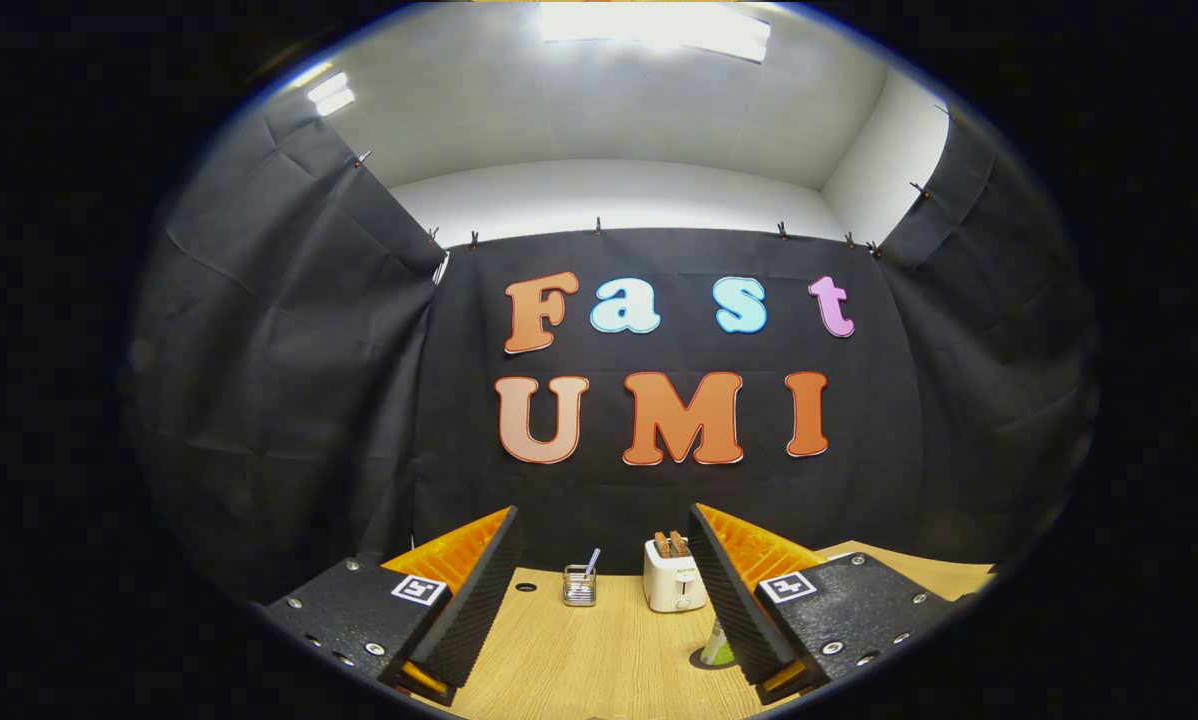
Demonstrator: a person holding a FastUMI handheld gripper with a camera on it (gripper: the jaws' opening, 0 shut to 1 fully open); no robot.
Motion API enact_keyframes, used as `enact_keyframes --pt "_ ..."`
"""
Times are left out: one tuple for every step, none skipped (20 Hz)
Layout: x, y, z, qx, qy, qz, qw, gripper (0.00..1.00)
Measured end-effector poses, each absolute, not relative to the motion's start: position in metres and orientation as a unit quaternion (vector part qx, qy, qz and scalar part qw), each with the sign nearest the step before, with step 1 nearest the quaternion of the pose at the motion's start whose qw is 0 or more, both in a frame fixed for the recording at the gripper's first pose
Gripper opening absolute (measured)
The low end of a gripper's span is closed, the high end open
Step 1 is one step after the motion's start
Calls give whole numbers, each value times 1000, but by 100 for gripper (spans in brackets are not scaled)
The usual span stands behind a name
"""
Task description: Take the bottle from table, then pour the juice into the cup, finally place the bottle on the coaster
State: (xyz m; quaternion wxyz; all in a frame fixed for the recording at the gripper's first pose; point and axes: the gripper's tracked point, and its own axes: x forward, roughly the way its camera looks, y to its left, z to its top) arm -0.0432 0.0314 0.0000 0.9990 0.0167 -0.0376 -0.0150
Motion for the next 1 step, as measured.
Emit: enact_keyframes --pt "-42 32 0 17 -38 -14 999 98"
